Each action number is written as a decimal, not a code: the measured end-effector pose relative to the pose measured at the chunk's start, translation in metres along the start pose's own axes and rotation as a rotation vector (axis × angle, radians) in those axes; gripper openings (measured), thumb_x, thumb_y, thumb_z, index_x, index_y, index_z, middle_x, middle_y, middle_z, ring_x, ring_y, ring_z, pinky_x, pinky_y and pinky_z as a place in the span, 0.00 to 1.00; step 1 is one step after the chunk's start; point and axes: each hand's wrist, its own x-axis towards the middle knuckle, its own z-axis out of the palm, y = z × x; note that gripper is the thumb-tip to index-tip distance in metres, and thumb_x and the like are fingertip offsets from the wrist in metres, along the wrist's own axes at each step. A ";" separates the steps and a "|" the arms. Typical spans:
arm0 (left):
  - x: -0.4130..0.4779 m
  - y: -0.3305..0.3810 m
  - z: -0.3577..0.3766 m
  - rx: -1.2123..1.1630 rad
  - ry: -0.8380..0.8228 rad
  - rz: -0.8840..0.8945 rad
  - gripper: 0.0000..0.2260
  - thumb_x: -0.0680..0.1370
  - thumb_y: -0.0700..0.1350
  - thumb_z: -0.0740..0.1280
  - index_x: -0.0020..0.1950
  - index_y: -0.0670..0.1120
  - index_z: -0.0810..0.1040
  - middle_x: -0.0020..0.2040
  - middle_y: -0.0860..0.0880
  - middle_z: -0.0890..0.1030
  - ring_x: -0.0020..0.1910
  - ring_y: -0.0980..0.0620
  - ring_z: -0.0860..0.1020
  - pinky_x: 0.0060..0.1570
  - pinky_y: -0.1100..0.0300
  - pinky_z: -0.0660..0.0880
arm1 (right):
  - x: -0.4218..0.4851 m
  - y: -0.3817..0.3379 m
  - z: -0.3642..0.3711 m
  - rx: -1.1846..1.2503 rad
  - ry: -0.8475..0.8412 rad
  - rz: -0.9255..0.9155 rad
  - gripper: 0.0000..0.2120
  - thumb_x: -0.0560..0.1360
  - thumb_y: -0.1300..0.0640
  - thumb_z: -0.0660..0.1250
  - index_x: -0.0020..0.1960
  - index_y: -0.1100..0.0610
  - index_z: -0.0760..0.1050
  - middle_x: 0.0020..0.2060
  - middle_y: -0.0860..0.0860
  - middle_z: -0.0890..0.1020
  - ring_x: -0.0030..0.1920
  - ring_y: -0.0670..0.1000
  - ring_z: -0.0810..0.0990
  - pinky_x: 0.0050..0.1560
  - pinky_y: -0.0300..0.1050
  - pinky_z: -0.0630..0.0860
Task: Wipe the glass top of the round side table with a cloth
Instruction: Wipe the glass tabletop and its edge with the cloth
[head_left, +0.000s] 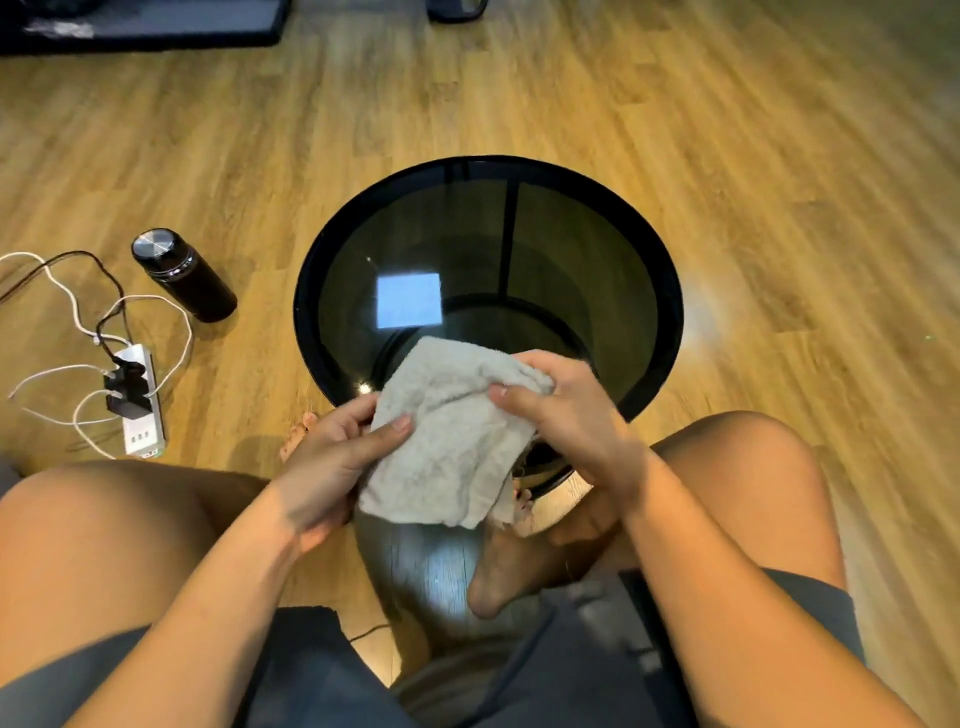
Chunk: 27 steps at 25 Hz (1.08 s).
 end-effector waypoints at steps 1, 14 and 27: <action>0.012 0.004 0.009 0.016 0.006 0.037 0.28 0.66 0.46 0.79 0.64 0.43 0.77 0.56 0.40 0.84 0.53 0.44 0.84 0.44 0.56 0.82 | 0.003 -0.003 -0.015 0.049 0.059 -0.016 0.07 0.75 0.62 0.71 0.52 0.55 0.80 0.45 0.53 0.84 0.47 0.54 0.84 0.46 0.51 0.81; 0.120 0.009 -0.078 0.883 0.698 0.292 0.26 0.82 0.58 0.55 0.78 0.51 0.57 0.81 0.46 0.52 0.80 0.47 0.50 0.78 0.47 0.48 | 0.038 0.070 -0.006 -1.407 0.038 -0.047 0.34 0.76 0.30 0.41 0.79 0.41 0.43 0.81 0.52 0.46 0.78 0.66 0.38 0.73 0.71 0.37; 0.137 0.007 -0.085 0.188 0.691 0.422 0.31 0.79 0.56 0.57 0.79 0.51 0.51 0.79 0.51 0.59 0.76 0.54 0.60 0.76 0.52 0.59 | 0.109 0.042 0.069 -1.413 0.006 -0.242 0.40 0.76 0.36 0.50 0.80 0.55 0.40 0.80 0.60 0.46 0.79 0.64 0.43 0.76 0.62 0.42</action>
